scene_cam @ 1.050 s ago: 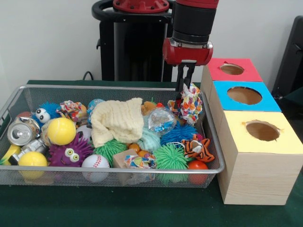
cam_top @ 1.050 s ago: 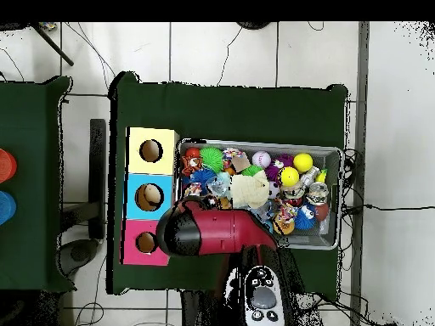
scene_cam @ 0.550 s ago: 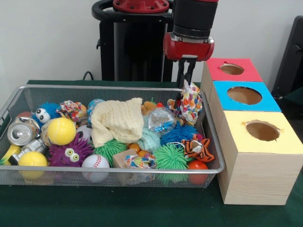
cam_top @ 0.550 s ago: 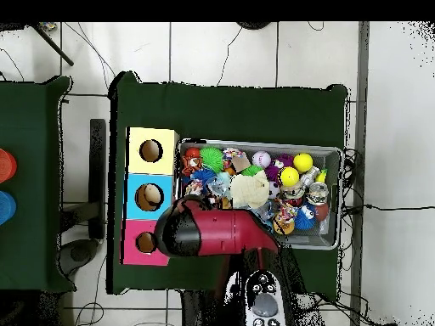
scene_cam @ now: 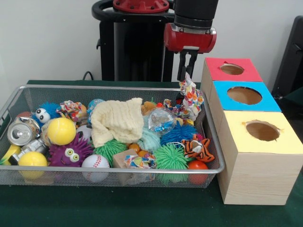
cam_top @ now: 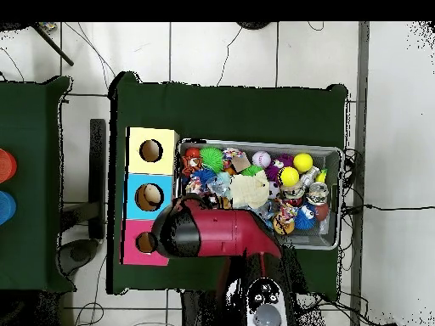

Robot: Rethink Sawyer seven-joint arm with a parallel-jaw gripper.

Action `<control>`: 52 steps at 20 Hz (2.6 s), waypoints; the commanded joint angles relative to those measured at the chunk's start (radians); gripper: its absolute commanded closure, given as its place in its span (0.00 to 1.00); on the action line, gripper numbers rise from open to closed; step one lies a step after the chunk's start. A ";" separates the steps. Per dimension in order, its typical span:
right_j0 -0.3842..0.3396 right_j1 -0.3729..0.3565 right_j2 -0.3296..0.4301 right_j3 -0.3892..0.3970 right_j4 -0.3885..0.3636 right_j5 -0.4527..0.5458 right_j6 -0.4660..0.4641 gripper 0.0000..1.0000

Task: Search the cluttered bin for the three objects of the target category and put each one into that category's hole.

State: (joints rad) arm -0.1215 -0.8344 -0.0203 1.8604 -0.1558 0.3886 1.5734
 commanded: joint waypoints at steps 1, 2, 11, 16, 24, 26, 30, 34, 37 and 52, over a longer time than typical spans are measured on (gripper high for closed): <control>-0.009 -0.016 0.093 -0.038 0.046 0.103 0.098 1.00; -0.009 -0.016 0.093 -0.038 0.046 0.098 0.097 1.00; -0.015 -0.017 0.103 -0.051 0.038 0.052 0.083 1.00; -0.024 -0.017 0.112 -0.055 0.037 0.039 0.077 1.00; -0.039 -0.025 0.126 -0.056 0.032 0.022 0.075 1.00; -0.041 -0.038 0.127 -0.057 0.035 0.038 0.074 1.00; -0.044 -0.051 0.130 -0.061 0.038 0.048 0.072 1.00; -0.047 -0.061 0.133 -0.064 0.038 0.039 0.075 1.00; -0.043 -0.064 0.123 -0.072 0.028 0.039 0.077 1.00; -0.048 -0.077 0.134 -0.083 0.036 0.067 0.068 1.00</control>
State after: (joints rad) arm -0.1376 -0.9161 0.0298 1.8176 -0.1398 0.3888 1.5734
